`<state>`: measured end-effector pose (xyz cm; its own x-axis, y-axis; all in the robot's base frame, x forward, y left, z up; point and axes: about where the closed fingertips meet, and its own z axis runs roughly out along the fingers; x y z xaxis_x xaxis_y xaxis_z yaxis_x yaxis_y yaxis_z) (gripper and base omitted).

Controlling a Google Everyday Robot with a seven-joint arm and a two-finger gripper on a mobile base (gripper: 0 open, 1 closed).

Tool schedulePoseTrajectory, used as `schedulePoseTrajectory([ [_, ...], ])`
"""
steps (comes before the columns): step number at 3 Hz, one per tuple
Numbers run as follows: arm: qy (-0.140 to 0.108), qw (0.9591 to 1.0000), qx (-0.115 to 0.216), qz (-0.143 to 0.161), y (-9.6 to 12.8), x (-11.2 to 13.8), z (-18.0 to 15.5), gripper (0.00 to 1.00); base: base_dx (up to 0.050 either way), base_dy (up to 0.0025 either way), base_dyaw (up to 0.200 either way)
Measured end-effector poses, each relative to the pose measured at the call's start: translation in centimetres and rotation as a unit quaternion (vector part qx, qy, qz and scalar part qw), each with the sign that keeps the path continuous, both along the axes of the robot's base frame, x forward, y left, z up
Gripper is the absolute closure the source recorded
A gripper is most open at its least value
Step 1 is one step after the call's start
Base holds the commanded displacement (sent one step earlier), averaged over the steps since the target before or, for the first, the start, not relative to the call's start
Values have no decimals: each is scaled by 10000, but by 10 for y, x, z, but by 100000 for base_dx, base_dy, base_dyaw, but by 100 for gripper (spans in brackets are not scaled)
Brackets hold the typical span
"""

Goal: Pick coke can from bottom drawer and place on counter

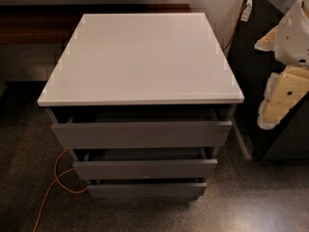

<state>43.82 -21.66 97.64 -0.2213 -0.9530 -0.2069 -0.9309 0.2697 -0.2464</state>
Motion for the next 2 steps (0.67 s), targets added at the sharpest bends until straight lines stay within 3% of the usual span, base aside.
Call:
schedulePoseTrajectory([
  [2,0,10000,0,0,0,0,0,0,-5003,10,-71],
])
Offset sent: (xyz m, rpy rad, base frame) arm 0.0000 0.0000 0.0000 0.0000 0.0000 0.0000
